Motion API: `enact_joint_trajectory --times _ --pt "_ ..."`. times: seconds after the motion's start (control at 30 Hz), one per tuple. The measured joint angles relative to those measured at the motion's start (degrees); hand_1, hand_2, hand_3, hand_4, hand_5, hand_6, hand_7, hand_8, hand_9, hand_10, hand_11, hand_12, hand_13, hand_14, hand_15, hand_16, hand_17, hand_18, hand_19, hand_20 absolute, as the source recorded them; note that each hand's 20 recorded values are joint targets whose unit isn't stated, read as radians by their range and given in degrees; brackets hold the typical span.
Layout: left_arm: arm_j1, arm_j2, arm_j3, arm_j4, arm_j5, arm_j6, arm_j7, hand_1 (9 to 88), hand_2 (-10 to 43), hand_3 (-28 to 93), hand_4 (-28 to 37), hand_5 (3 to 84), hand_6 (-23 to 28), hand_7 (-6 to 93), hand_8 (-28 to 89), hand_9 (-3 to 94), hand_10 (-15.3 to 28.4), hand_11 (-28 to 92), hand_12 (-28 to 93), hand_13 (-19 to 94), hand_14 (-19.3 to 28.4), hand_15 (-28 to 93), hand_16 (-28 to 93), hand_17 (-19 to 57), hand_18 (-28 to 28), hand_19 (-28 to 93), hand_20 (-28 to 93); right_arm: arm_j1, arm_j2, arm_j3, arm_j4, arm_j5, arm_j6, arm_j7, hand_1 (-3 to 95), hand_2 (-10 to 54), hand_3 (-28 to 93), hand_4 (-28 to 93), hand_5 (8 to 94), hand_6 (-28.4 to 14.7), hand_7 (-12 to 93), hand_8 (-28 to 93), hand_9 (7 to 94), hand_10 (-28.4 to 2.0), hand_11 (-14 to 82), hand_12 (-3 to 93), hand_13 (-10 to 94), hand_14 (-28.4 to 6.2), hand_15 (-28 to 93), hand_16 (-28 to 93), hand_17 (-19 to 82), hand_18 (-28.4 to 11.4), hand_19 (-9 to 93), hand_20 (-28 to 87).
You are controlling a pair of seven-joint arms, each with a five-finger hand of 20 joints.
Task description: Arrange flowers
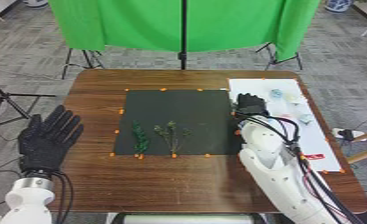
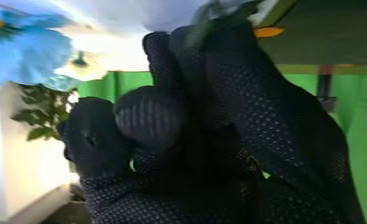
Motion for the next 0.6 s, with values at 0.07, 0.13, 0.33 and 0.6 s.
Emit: enact_joint_trajectory --times 0.07,0.13,0.33,0.6 --pt "0.0 -0.16 0.02 -0.13 0.01 0.17 -0.73 28.0 11.3 74 -28.3 45.5 9.2 17.2 -11 36.6 15.9 22 11 27 17.0 44 -7 -6.7 16.2 39 15 0.0 -0.3 -0.1 0.4 -0.8 0.2 -0.3 67.6 -9.5 69 -28 76.5 -0.6 43 13 86.0 -9.0 17.3 47.6 78 -8.6 69 38 48 -23.7 93 50" --pt "0.0 -0.31 0.09 -0.18 0.03 0.24 -1.20 28.1 11.2 74 -28.3 45.5 9.2 17.1 -11 36.6 15.9 22 11 27 17.0 44 -7 -6.8 16.2 39 15 0.0 -0.6 0.0 0.6 -1.0 0.5 -0.4 67.1 -9.5 70 -28 77.7 -0.7 42 14 87.1 -9.3 16.8 48.1 79 -7.8 67 40 48 -24.0 93 50" --pt "0.1 -0.51 0.17 -0.19 -0.29 0.31 -1.44 28.2 11.2 74 -28.3 45.4 9.2 17.0 -11 36.6 15.9 22 11 27 16.9 44 -7 -6.8 16.3 39 15 -1.5 -0.4 0.4 0.1 0.4 5.6 0.1 65.3 -9.5 74 -28 79.3 -1.0 41 15 88.2 -9.8 16.6 48.8 82 -7.0 64 42 51 -24.7 93 50" --pt "1.0 -0.52 0.12 -0.75 -1.20 0.38 -1.45 27.6 11.9 74 -28.3 45.3 9.1 16.9 -11 36.7 15.9 22 11 27 17.0 44 -7 -6.9 16.3 39 14 -7.5 3.1 0.4 -12.0 15.2 27.8 8.4 64.8 -9.5 76 -28 79.8 -1.2 41 16 88.5 -10.0 17.0 48.8 83 -7.2 64 42 52 -24.8 93 51"
